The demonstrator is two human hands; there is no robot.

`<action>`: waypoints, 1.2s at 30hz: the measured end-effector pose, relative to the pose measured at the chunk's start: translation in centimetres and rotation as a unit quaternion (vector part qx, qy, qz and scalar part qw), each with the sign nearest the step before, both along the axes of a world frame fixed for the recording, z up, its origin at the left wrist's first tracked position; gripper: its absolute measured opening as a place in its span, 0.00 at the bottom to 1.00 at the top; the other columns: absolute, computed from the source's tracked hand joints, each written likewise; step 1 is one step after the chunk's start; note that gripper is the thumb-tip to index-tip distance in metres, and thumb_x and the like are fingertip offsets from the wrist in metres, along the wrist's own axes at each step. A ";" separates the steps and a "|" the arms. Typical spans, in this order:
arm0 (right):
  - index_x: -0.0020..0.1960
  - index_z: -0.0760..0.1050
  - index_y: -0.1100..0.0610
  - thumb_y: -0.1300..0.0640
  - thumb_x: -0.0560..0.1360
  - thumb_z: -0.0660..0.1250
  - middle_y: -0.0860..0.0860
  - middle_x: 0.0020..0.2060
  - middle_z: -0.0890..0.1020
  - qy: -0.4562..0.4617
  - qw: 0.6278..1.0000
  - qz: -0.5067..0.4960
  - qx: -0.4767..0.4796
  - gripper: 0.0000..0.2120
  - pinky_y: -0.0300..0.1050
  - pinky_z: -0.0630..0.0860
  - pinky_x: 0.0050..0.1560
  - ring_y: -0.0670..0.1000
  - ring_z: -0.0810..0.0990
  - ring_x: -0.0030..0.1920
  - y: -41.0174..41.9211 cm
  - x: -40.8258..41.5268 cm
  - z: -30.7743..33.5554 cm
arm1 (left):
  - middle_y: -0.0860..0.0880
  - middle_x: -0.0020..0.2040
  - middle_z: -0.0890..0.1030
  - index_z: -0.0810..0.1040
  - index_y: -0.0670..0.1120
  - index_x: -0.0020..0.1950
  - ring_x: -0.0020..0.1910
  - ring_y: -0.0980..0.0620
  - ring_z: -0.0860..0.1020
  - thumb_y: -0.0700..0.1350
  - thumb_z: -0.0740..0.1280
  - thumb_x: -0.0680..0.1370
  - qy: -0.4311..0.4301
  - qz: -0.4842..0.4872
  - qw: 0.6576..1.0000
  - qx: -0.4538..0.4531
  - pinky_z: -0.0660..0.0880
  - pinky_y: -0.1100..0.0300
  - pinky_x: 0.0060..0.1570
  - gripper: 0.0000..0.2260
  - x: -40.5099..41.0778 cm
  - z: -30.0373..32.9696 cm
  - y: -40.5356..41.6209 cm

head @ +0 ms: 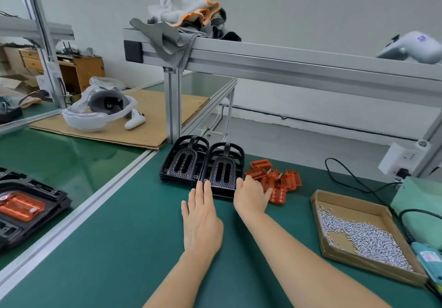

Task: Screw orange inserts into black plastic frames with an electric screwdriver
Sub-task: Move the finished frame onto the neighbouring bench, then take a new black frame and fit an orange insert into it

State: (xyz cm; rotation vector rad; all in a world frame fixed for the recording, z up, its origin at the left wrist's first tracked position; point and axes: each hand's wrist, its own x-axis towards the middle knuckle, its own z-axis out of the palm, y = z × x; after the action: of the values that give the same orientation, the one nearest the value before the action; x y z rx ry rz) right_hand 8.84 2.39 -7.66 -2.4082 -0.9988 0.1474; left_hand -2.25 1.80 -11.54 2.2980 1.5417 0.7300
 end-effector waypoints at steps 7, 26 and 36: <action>0.43 0.73 0.54 0.56 0.83 0.52 0.52 0.47 0.82 0.021 0.997 -0.066 0.021 0.14 0.53 0.50 0.76 0.54 0.79 0.54 0.5 0.4 0.2 | 0.54 0.78 0.46 0.39 0.50 0.78 0.77 0.51 0.45 0.32 0.54 0.72 -0.023 0.001 1.000 0.001 0.43 0.51 0.74 0.39 -0.1 0.0 0.1; 0.46 0.77 0.54 0.54 0.82 0.60 0.51 0.43 0.82 0.252 0.919 -0.046 0.301 0.10 0.45 0.77 0.39 0.50 0.81 0.44 -8.3 6.4 1.5 | 0.51 0.76 0.57 0.51 0.47 0.77 0.74 0.52 0.56 0.36 0.54 0.78 -0.055 -0.017 0.998 0.018 0.52 0.55 0.72 0.28 -0.3 0.9 -0.6; 0.48 0.77 0.44 0.55 0.81 0.61 0.42 0.41 0.83 0.139 0.925 0.070 0.347 0.08 0.40 0.77 0.43 0.41 0.84 0.42 -18.3 5.3 1.9 | 0.54 0.50 0.77 0.67 0.50 0.69 0.44 0.51 0.77 0.53 0.58 0.81 -0.458 -0.026 0.833 -0.310 0.74 0.53 0.55 0.17 1.7 2.8 -5.8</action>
State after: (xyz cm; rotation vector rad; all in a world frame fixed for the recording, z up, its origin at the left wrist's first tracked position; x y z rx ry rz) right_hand 14.13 -15.89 -5.79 -1.6215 -0.8945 0.1503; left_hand -0.59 -3.95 -8.69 1.1917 1.0093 0.9348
